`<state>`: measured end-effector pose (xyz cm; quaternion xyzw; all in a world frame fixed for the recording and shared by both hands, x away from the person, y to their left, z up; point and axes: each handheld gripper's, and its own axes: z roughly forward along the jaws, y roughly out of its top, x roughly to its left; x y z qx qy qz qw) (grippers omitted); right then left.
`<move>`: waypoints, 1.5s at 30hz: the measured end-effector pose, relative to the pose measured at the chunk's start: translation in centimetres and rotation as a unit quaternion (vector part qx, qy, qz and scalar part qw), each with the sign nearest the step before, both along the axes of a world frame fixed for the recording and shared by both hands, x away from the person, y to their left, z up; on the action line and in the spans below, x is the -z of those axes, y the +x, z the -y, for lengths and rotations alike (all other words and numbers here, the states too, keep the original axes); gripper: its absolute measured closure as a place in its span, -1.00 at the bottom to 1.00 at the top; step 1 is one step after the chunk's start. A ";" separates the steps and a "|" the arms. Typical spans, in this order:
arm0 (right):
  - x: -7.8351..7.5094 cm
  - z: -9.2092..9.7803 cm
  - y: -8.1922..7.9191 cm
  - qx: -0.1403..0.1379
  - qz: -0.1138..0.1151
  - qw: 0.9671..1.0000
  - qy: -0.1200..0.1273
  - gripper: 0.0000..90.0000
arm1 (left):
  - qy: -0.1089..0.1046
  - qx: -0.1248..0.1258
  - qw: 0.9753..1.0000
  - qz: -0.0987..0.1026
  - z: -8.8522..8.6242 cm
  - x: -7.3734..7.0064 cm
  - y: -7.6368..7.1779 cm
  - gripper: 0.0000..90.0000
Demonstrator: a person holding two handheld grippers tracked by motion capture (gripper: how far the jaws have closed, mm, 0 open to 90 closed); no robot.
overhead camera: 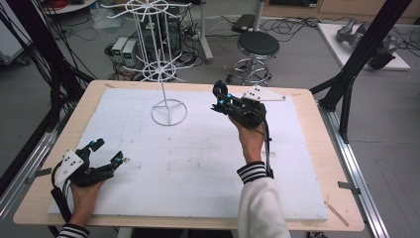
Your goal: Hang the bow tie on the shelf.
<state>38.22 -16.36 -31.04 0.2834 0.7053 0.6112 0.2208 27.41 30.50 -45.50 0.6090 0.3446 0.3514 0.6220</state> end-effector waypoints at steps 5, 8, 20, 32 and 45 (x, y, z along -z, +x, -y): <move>-0.6 -0.9 0.7 -0.005 0.008 1.000 0.010 0.92 | -0.002 0.000 1.000 -0.001 0.0 0.0 0.0 -0.64; -0.8 -1.4 1.1 -0.005 0.009 1.000 0.009 0.92 | -0.002 0.000 1.000 -0.001 0.0 0.0 0.0 -0.64; -1.3 -3.4 2.7 -0.036 0.002 0.999 -0.007 0.92 | -0.002 0.000 1.000 -0.001 0.0 0.0 0.0 -0.64; -2.3 -5.8 4.0 -0.049 0.008 0.999 -0.010 0.92 | -0.002 0.001 1.000 -0.001 0.0 0.0 0.0 -0.64; -2.0 -8.0 5.0 -0.056 0.004 0.998 -0.014 0.92 | -0.004 0.001 1.000 0.000 0.0 0.0 0.0 -0.64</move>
